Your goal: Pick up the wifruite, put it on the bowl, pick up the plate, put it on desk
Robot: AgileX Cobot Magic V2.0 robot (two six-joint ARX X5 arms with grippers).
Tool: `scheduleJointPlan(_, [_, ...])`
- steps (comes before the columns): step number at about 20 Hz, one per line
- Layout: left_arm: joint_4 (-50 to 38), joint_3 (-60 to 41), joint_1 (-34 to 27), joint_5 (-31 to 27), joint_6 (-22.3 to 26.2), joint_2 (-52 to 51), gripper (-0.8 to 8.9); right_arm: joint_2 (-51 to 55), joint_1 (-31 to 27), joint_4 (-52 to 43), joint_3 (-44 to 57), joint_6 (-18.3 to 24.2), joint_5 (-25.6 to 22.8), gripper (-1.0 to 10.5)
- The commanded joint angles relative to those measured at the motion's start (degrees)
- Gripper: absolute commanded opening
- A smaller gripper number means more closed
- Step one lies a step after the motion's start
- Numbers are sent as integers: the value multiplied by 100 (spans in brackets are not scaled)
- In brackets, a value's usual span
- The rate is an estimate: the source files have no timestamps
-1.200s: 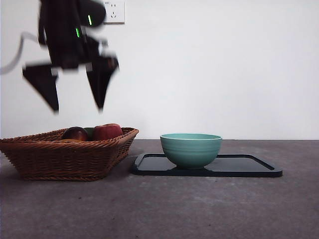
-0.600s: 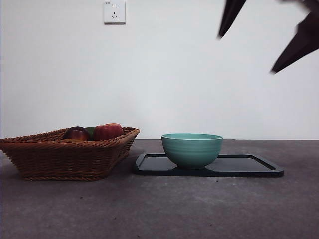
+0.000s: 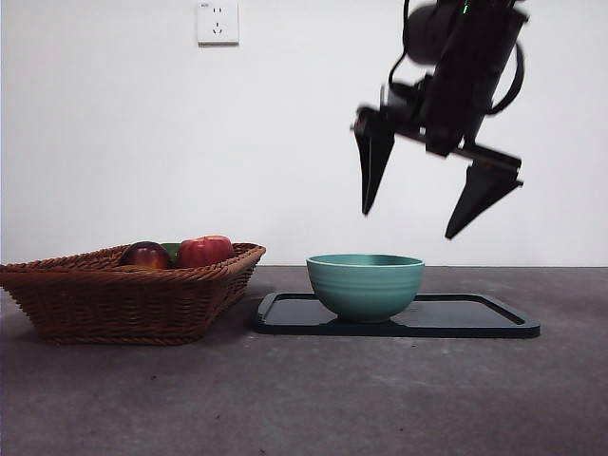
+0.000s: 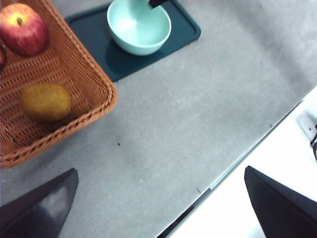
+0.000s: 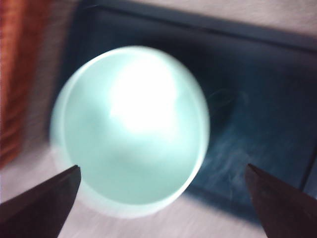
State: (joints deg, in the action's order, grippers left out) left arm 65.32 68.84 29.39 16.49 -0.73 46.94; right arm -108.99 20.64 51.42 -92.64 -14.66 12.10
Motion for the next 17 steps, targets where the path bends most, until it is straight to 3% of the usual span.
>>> scheduleJointPlan(1, [-61, 50, 37, 11, 0, -109, 655, -531, 4, 136, -387, 234, -186, 566])
scheduleJointPlan(5, [-59, 50, 37, 11, -39, -334, 655, -1016, -22, 212, -645, 293, -197, 534])
scheduleJointPlan(9, [-26, 50, 37, 11, -44, -437, 655, -1139, -22, 186, -647, 291, -181, 363])
scheduleJointPlan(12, [-7, 50, 37, 11, -127, -439, 655, -1139, -22, 225, -647, 293, -168, 127])
scheduleJointPlan(17, [72, 50, 37, 11, -129, -439, 655, -1139, -22, 214, -647, 302, -170, 5])
